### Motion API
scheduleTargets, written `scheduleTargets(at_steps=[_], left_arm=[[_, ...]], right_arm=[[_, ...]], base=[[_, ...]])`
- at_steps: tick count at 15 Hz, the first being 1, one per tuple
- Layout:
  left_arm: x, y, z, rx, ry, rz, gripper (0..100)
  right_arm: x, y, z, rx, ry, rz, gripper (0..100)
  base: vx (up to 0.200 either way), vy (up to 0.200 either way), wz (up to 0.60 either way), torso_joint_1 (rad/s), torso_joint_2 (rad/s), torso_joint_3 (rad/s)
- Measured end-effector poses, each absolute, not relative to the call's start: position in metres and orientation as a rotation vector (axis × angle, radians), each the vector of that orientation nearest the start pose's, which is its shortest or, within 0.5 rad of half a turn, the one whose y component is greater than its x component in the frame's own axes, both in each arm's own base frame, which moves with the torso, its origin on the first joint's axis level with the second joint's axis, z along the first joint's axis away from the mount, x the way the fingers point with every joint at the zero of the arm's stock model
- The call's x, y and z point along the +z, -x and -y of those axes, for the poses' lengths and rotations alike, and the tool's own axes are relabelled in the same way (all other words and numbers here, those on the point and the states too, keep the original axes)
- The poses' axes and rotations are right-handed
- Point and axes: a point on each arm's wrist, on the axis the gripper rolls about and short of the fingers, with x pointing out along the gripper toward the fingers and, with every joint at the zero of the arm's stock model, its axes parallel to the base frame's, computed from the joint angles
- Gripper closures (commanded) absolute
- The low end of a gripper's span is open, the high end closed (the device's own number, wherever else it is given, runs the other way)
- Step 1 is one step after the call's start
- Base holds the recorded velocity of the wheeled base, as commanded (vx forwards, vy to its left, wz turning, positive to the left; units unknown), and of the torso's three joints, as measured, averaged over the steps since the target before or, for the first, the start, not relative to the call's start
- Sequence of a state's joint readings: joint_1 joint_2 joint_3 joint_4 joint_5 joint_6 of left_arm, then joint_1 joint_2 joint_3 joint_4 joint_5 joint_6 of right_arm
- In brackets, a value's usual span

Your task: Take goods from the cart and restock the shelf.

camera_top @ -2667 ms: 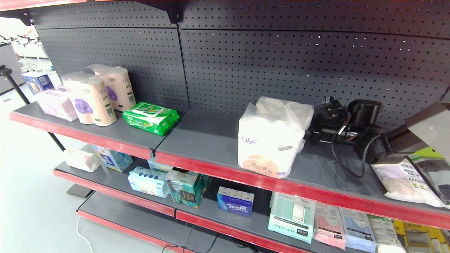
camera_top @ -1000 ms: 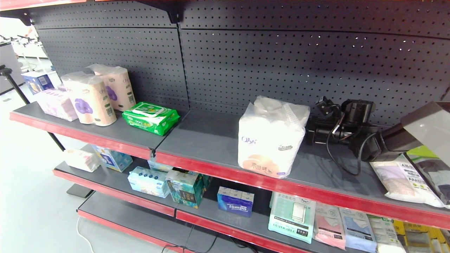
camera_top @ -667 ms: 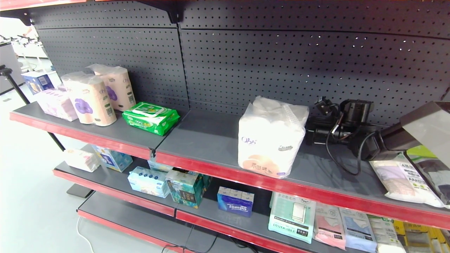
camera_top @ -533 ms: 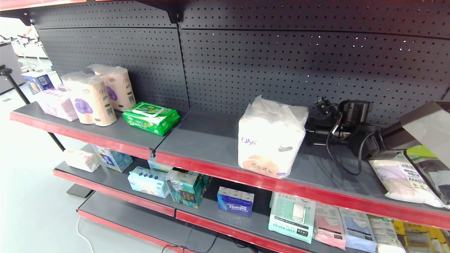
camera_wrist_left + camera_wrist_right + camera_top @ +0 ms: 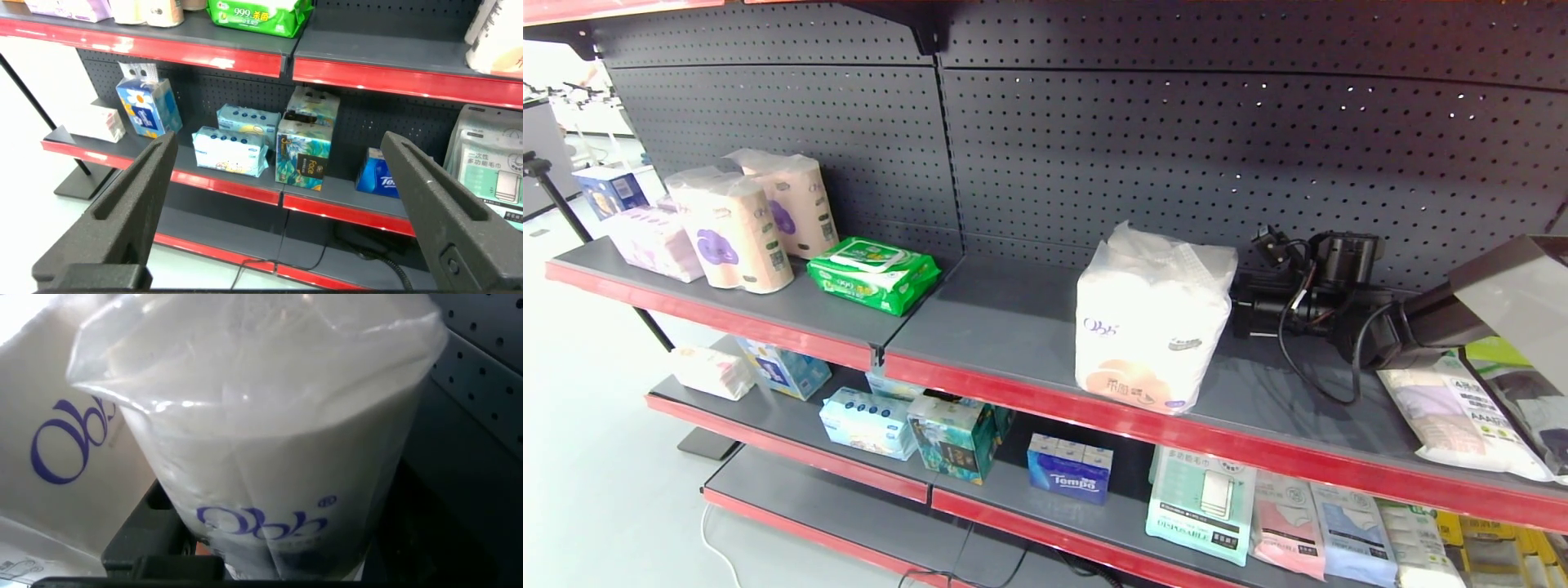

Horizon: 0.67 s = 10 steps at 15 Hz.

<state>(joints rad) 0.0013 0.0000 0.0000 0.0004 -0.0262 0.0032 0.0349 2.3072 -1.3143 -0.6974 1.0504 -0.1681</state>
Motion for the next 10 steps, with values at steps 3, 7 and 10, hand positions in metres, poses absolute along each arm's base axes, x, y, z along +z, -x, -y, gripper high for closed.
scheduleTargets(at_steps=[3, 7, 10], left_arm=[[0.0754, 0.0228, 0.0006, -0.025, -0.003, 0.000, 0], [0.0754, 0.0228, 0.0006, -0.024, -0.003, 0.000, 0], [0.0754, 0.0228, 0.0006, -0.025, -0.003, -0.001, 0]], right_arm=[[0.0898, -0.4463, -0.0353, 1.105, -0.006, -0.183, 100], [0.0892, -0.4461, -0.0408, 1.116, -0.009, -0.188, 100], [0.0891, -0.4461, -0.0418, 1.118, -0.010, -0.189, 100]], base=[[0.000, 0.000, 0.00, 0.000, 0.00, 0.000], [0.000, 0.000, 0.00, 0.000, 0.00, 0.000], [0.000, 0.000, 0.00, 0.000, 0.00, 0.000]])
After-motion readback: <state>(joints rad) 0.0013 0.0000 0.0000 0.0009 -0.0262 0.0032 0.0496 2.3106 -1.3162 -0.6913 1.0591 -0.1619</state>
